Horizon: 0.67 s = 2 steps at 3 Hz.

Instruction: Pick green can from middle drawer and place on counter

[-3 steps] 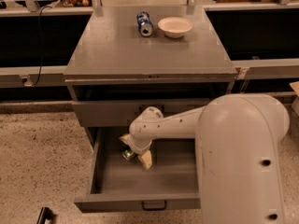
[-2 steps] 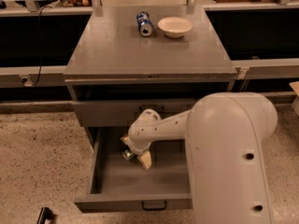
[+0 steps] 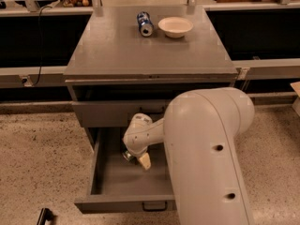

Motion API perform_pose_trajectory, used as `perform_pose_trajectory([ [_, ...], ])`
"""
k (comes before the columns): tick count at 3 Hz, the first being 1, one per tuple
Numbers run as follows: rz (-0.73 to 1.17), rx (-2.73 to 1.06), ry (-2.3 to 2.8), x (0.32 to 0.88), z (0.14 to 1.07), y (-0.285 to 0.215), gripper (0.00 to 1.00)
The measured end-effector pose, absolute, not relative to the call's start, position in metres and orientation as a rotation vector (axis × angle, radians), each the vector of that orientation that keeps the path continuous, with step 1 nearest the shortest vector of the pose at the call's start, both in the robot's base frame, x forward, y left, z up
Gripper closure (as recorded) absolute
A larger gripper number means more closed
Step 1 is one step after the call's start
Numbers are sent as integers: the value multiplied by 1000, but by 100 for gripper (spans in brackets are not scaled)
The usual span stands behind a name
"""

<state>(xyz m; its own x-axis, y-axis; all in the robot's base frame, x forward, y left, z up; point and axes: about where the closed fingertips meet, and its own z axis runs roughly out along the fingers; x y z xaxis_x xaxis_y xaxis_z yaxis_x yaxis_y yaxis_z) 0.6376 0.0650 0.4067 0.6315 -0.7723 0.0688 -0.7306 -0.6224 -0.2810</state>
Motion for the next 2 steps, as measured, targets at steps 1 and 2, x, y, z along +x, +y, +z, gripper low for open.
perform_pose_trajectory([
  [1, -270, -2626, 1266, 647, 397, 64, 0],
  [2, -242, -2651, 1265, 651, 386, 67, 19],
])
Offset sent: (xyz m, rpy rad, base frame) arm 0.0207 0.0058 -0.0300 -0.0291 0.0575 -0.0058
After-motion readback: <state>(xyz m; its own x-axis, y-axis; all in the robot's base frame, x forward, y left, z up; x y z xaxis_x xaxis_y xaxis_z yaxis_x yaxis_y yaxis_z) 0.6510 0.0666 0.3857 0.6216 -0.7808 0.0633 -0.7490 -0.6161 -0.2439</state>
